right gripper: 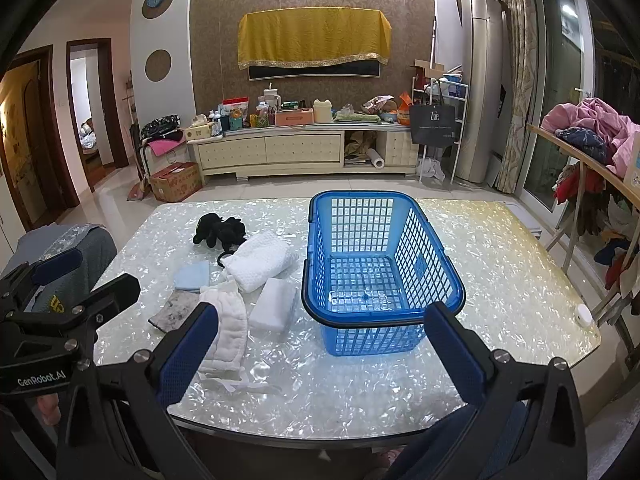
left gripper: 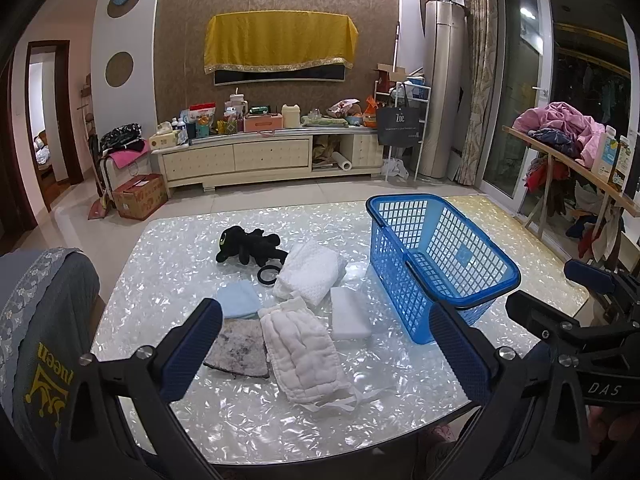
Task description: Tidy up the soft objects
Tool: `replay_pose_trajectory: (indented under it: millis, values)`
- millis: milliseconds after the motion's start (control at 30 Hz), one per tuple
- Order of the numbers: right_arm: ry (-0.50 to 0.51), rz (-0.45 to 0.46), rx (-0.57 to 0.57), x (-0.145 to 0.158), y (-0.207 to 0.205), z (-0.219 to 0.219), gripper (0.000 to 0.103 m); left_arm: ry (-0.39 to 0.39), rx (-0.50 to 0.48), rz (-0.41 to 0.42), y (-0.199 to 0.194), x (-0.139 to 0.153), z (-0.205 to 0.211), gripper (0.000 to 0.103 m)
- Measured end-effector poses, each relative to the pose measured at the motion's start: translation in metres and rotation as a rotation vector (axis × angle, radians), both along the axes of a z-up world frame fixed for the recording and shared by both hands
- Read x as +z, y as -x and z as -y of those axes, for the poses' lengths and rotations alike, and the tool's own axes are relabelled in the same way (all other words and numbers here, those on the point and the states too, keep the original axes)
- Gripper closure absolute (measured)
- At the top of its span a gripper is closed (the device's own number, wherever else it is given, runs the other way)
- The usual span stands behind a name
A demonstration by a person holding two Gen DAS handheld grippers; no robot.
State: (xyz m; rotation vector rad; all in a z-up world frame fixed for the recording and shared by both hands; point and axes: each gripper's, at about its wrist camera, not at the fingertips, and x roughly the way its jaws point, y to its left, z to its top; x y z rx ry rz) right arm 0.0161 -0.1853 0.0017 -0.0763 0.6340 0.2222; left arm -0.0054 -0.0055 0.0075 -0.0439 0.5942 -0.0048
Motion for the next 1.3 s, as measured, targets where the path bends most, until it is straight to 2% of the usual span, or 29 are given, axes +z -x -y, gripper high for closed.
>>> replay_pose_trajectory:
  millis: [700,867,1033,1133,1300]
  values:
    - [0.005,0.006,0.019,0.002,0.001,-0.005,0.0,-0.004,-0.018,0.002,0.001,0.007,-0.001,0.0]
    - [0.016,0.005,0.055,0.006,-0.007,-0.013,0.0,0.055,-0.053,-0.013,-0.001,0.015,-0.014,0.0]
    - [0.028,-0.004,0.098,0.008,-0.019,-0.028,0.0,-0.012,-0.036,-0.024,-0.004,0.019,-0.022,0.0]
    - [0.04,-0.009,0.131,0.009,-0.026,-0.039,0.0,-0.033,0.014,-0.013,-0.004,0.02,-0.036,0.0]
    - [0.057,-0.056,0.203,0.002,-0.041,-0.065,0.0,-0.033,0.028,-0.115,-0.017,0.011,-0.063,0.0]
